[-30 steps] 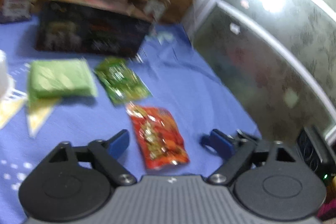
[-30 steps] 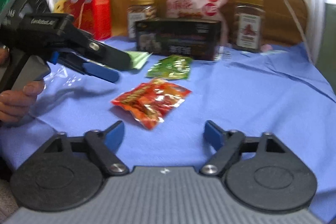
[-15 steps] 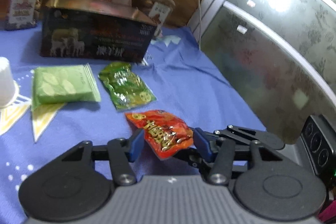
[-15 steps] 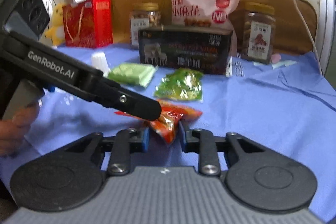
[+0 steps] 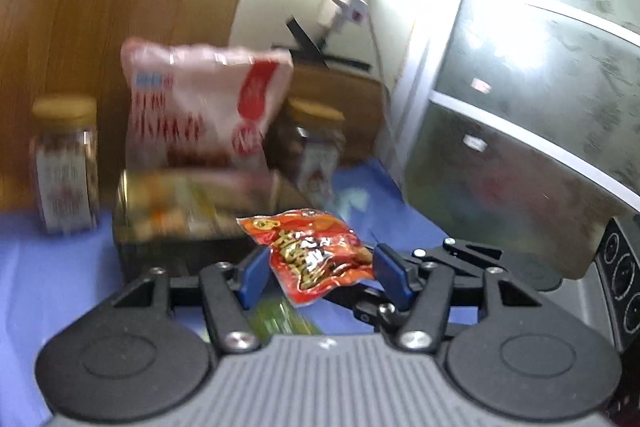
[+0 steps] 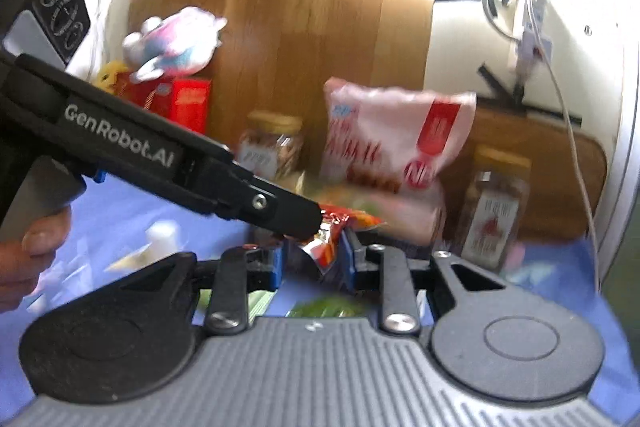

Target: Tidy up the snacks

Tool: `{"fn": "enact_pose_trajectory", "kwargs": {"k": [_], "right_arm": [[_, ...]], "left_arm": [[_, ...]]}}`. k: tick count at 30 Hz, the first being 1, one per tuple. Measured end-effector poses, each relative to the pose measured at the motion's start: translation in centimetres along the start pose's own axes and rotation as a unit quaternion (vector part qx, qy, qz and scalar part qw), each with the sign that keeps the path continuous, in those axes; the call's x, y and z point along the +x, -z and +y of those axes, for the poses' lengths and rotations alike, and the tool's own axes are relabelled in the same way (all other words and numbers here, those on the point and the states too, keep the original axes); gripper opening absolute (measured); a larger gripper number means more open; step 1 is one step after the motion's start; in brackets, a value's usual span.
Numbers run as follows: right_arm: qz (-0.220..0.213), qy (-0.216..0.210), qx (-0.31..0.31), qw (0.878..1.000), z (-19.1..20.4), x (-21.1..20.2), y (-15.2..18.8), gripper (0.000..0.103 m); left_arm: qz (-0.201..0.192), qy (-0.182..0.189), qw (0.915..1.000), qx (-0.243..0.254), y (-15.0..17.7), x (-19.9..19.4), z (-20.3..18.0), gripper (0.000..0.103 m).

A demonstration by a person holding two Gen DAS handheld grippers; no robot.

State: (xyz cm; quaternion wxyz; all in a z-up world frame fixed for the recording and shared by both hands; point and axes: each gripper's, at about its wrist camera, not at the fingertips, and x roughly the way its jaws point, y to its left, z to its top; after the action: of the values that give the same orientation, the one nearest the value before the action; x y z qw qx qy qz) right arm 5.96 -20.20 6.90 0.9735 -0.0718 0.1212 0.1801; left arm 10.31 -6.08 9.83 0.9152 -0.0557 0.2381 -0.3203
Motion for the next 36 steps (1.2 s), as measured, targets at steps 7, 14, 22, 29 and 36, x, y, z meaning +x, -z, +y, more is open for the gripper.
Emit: {"fn": "enact_pose_trajectory", "kwargs": {"k": [7,14,22,29,36], "right_arm": [[0.055,0.049,0.027,0.997,-4.6,8.1,-0.3,0.049],[0.063,-0.043,0.131,0.988,-4.4,1.7,3.8,0.051],[0.122,-0.161,0.138,0.970,2.7,3.6,3.9,0.056],[0.128,-0.187,0.042,0.973,9.3,7.9,1.5,0.063],[0.168,-0.168,0.040,0.971,10.2,10.9,2.5,0.062]], "left_arm": [[0.050,-0.071,0.9962,0.006,-3.3,7.6,2.8,0.068],[-0.062,-0.044,0.9954,-0.059,-0.2,-4.9,7.3,0.079],[-0.039,-0.123,0.9754,-0.179,6.1,-10.5,13.0,0.079],[-0.035,-0.109,0.9667,-0.229,7.3,-9.6,14.9,0.079],[-0.004,-0.145,0.9784,-0.147,7.1,-6.7,12.7,0.083]]}}
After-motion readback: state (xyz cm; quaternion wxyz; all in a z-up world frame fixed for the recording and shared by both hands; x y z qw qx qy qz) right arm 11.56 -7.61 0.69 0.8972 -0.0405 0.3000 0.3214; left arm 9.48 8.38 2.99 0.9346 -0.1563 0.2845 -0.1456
